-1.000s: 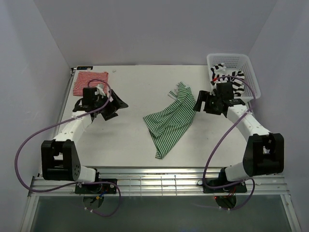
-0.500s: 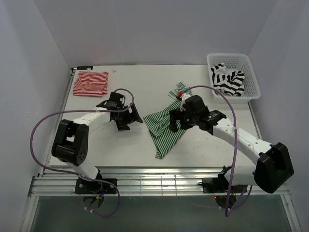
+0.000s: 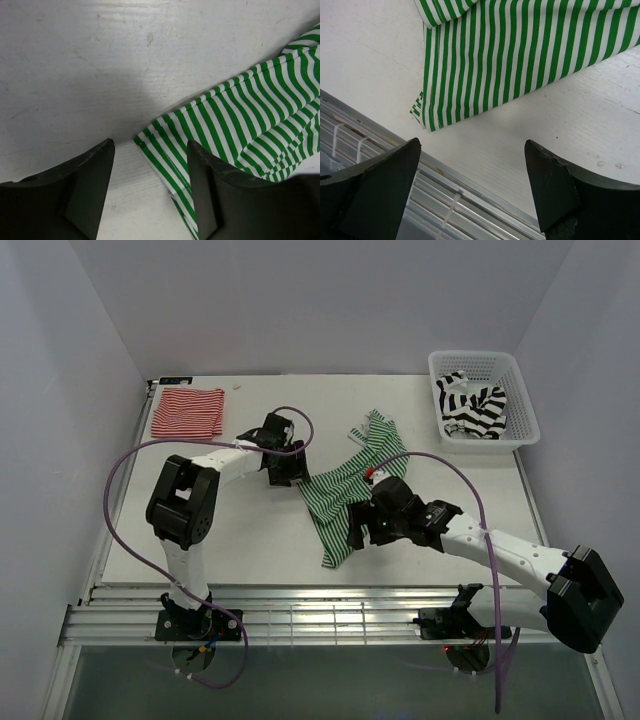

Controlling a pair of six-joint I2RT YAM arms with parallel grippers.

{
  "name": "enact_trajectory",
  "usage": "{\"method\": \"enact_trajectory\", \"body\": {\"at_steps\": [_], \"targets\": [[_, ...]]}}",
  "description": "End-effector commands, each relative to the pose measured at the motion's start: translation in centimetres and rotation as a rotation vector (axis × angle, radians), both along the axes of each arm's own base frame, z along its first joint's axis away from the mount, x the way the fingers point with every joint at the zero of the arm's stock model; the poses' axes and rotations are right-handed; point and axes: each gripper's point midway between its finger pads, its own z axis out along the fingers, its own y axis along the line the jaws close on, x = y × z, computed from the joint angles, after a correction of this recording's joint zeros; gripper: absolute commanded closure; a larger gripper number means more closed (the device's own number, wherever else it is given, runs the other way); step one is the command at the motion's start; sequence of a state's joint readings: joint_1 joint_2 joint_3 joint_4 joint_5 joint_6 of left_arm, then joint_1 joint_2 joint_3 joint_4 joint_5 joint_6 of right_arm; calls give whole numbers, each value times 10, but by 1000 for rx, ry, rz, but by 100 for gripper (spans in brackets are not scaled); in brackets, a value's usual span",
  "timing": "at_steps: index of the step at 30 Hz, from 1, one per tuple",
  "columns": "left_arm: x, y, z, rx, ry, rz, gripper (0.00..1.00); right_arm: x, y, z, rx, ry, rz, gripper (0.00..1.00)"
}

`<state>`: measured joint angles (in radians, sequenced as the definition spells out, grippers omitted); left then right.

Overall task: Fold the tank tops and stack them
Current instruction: Flatten the tank top out

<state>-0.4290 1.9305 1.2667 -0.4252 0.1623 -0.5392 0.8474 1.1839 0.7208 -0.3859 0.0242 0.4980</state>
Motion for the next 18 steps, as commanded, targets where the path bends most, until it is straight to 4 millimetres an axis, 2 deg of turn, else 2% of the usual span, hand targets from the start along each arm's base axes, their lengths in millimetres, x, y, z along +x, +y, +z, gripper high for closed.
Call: {"method": "enact_trajectory", "body": {"at_steps": [1,5,8,10,15,16,18], "targets": [[-14,13,-28,167,38,-31,32,4,1,9,32,-38,-45,10],[-20,17,-34,233,31,-39,35,3,-1,10,34,-44,-49,10],[-23,15,-40,243,42,-52,42,1,-3,8,21,-44,-44,10],[-25,12,-43,250,47,-69,53,-2,-5,5,4,-38,-44,10],[-38,9,-58,257,77,-102,63,-3,-11,4,-24,-51,-59,10],[-41,8,-60,264,81,-113,67,-5,-11,4,-29,-51,-52,10],[-40,7,-63,268,82,-111,84,-10,-8,2,-36,-48,-34,10]]}}
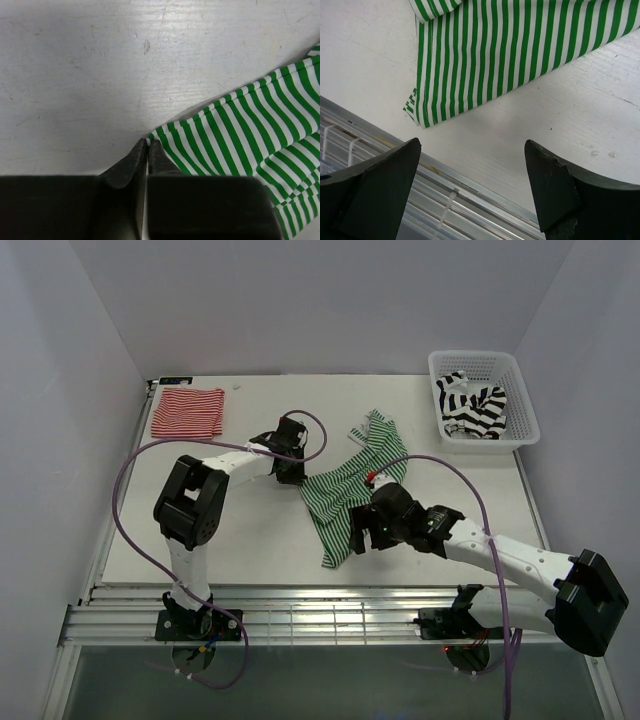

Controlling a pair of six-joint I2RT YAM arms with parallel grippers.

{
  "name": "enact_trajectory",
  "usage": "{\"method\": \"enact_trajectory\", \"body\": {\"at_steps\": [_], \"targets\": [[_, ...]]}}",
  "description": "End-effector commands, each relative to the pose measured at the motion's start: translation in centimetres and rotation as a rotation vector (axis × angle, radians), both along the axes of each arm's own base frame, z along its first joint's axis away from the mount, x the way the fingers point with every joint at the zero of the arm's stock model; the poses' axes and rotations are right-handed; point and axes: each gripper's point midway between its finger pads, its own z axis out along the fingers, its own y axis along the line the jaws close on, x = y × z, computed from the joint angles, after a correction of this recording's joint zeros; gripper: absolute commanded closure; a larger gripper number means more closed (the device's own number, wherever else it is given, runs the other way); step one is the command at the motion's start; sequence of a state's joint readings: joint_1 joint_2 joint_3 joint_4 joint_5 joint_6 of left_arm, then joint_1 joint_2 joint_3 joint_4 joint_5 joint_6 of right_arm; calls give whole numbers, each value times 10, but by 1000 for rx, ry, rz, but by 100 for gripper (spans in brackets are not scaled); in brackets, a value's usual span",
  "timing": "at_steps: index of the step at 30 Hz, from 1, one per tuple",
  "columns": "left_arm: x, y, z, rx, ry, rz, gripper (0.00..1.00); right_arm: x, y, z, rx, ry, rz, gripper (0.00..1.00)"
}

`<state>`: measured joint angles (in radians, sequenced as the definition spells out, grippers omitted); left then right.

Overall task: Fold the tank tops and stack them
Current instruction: Flatten the tank top out

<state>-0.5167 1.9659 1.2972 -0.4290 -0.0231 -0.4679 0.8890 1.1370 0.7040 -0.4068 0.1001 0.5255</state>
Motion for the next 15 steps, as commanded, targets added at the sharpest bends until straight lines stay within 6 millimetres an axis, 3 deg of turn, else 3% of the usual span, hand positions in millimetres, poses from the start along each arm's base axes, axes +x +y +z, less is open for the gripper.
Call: {"method": "enact_trajectory", "body": {"at_steps": [1,2,5,6,9,10,12,13,15], "targets": [[-41,12,-52,92,165,-27,96,-9,-3,-3,-25,-1,0,10],[-40,11,-51,88,162,-26,100,-12,-3,-7,-36,13,-5,10],[-37,12,-40,71,122,18,100,-27,4,-15,-69,34,10,10],[-31,11,-21,46,62,38,100,-36,12,-13,-58,46,15,10],[-29,24,0,39,-11,147,100,-42,27,-16,-69,61,-1,10],[-25,26,21,18,-65,181,100,-45,33,-17,-75,58,4,10],[-28,32,33,0,-85,238,100,-50,41,-26,-107,73,0,10],[-27,34,49,-18,-118,259,100,-47,45,-27,-116,75,-38,10],[-31,43,57,-8,-131,314,100,-47,48,-29,-125,75,-65,8]]}}
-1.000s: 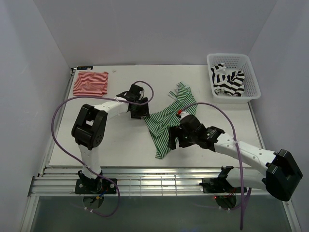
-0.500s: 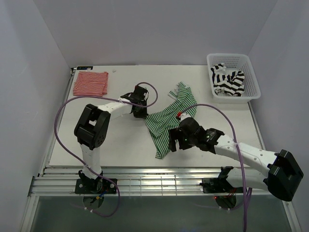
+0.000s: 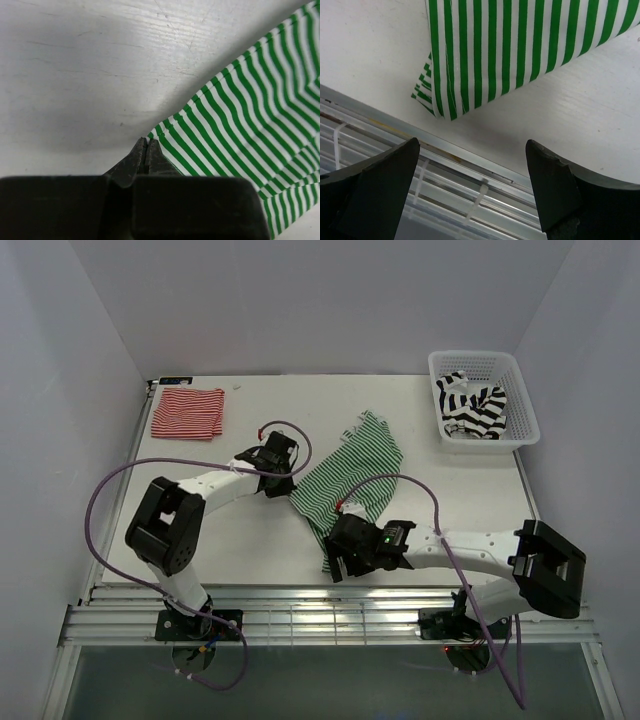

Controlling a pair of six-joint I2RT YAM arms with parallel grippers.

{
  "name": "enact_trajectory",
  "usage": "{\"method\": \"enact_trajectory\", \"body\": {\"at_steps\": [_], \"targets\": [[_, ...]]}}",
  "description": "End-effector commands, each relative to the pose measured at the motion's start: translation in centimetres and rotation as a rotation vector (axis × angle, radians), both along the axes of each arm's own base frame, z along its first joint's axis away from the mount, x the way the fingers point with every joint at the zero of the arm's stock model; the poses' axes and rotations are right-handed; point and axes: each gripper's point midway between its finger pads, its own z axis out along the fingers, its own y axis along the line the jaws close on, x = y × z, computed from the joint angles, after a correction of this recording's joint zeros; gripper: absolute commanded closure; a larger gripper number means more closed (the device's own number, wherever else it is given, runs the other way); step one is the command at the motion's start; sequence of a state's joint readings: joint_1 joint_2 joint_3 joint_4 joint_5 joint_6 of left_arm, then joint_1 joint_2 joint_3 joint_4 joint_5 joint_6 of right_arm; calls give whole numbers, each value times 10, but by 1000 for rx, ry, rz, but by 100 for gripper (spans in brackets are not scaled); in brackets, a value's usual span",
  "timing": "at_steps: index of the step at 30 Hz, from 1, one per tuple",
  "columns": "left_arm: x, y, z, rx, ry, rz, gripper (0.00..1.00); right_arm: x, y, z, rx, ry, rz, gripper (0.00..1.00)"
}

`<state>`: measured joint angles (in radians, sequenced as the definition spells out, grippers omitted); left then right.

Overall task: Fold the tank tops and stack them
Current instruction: Flatten the tank top out

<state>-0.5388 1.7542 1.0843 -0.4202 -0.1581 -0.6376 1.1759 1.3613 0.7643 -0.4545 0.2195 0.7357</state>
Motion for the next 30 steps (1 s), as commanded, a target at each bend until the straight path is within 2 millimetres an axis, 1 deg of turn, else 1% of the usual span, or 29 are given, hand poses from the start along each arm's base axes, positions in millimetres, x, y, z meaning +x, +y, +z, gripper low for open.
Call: {"method": "enact_trajectory", "body": {"at_steps": [1,2,4,5,7,8,9,10,12,13,19,20,21,22,24,25,26,27,28,30], "targets": [[6,14,45,-20,-111,134,100,14,17,12,26,-45,-128,7],[6,17,56,-27,-137,148,100,15,20,12,27,-50,-131,6],[3,21,66,-37,-151,183,100,18,29,12,31,-59,-122,4],[4,25,76,-40,-180,205,100,18,32,11,28,-60,-114,2],[3,31,86,-32,-192,237,100,14,34,3,-8,-45,-90,0],[3,33,91,-31,-202,242,100,13,38,5,-10,-46,-85,4],[2,36,93,-17,-203,249,100,11,38,3,-20,-43,-80,5],[2,37,95,-17,-205,257,100,10,37,-1,-39,-36,-79,10],[0,39,100,-23,-215,265,100,8,36,-3,-46,-31,-86,14],[-1,40,101,-24,-216,267,100,8,36,-4,-49,-27,-88,19],[-2,45,111,-25,-239,294,100,4,27,-17,-104,-5,-107,32],[-2,45,113,-28,-244,295,100,4,25,-19,-113,-5,-106,39],[-2,46,115,-29,-246,297,100,5,23,-20,-122,-9,-107,43],[-2,48,118,-29,-257,304,100,8,20,-22,-137,-27,-117,52],[-2,49,122,-29,-265,311,100,11,15,-22,-150,-46,-127,59],[-2,49,125,-32,-272,311,100,16,11,-22,-159,-79,-141,70],[-2,49,126,-38,-273,309,100,19,8,-22,-164,-95,-149,77],[-2,49,129,-42,-277,309,100,22,6,-20,-165,-112,-158,87],[-2,49,130,-44,-278,310,100,28,5,-14,-154,-146,-170,92],[-1,50,137,-50,-295,315,100,35,6,-1,-144,-196,-140,92]]}}
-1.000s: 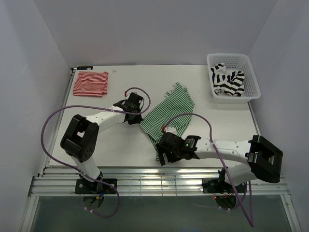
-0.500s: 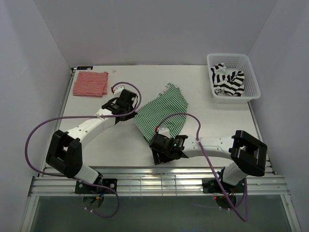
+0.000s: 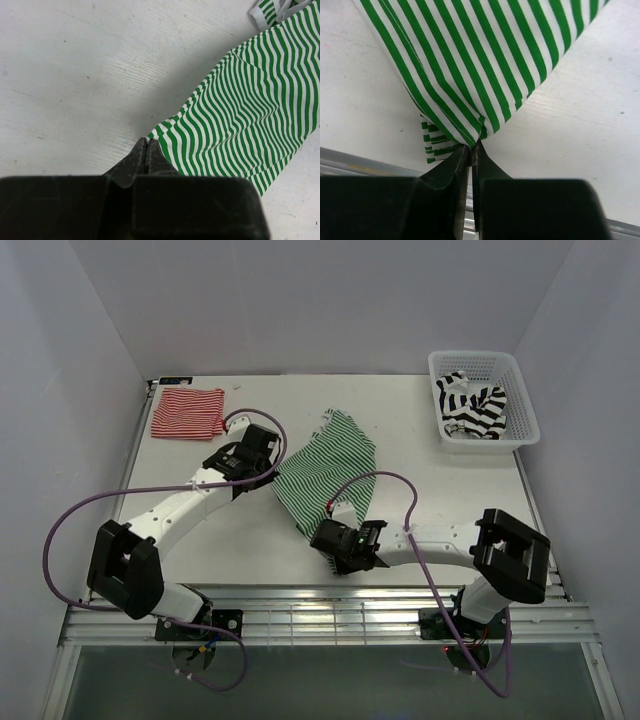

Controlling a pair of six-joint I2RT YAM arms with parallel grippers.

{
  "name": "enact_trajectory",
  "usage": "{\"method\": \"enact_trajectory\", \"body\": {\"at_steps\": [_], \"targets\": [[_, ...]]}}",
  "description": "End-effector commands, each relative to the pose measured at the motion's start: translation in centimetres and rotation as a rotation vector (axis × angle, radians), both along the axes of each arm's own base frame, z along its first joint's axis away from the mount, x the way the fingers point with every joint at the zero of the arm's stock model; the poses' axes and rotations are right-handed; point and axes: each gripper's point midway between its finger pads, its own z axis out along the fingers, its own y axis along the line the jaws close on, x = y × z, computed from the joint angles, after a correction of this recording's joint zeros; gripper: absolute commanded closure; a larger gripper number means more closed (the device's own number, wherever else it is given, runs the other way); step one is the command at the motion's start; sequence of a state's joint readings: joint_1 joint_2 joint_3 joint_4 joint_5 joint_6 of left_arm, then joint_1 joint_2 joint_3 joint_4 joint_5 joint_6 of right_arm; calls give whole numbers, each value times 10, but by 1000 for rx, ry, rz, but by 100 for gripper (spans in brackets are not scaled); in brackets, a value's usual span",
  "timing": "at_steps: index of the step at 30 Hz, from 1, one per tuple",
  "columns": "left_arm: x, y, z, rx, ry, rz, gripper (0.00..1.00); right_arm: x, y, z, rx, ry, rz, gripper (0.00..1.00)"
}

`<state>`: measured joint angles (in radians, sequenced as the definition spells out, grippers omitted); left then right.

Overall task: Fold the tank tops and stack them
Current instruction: Flatten the tank top out

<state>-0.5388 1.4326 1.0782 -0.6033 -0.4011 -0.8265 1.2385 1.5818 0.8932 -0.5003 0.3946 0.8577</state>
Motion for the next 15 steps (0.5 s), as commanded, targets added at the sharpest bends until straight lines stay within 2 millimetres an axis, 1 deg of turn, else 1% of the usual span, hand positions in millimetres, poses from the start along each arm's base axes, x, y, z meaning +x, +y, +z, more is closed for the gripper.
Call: {"method": "enact_trajectory", "body": {"at_steps": [1,2,3,4,5,6,7,8,9,10,11,12,13,14,15], "targets": [[10,2,46,-37,-109,27,100,26,-10,38,8,-173,-13,92],[13,1,54,-42,-125,27,100,33,-9,53,7,-208,23,92],[16,2,65,-53,-149,30,100,40,-14,66,8,-230,18,92],[22,0,86,-68,-190,25,100,45,-18,87,37,-261,25,92],[26,0,99,-77,-218,24,100,51,-22,107,40,-284,41,92],[30,4,114,-85,-250,32,100,61,-31,124,20,-321,86,92],[33,5,129,-96,-278,33,100,63,-35,152,59,-363,123,92],[38,6,161,-124,-341,37,100,67,-39,170,58,-393,157,92],[40,8,179,-139,-378,39,100,75,-39,207,74,-469,229,92],[40,10,202,-160,-427,38,100,73,-41,236,115,-515,264,92],[39,10,240,-188,-501,29,100,75,-45,257,125,-558,277,92],[37,12,260,-200,-544,27,100,77,-45,297,154,-644,332,92],[34,15,281,-215,-586,25,100,73,-45,320,196,-682,366,92],[28,18,314,-240,-654,19,100,73,-47,339,221,-723,372,92],[23,19,330,-253,-688,13,100,70,-46,356,245,-748,404,92]]}}
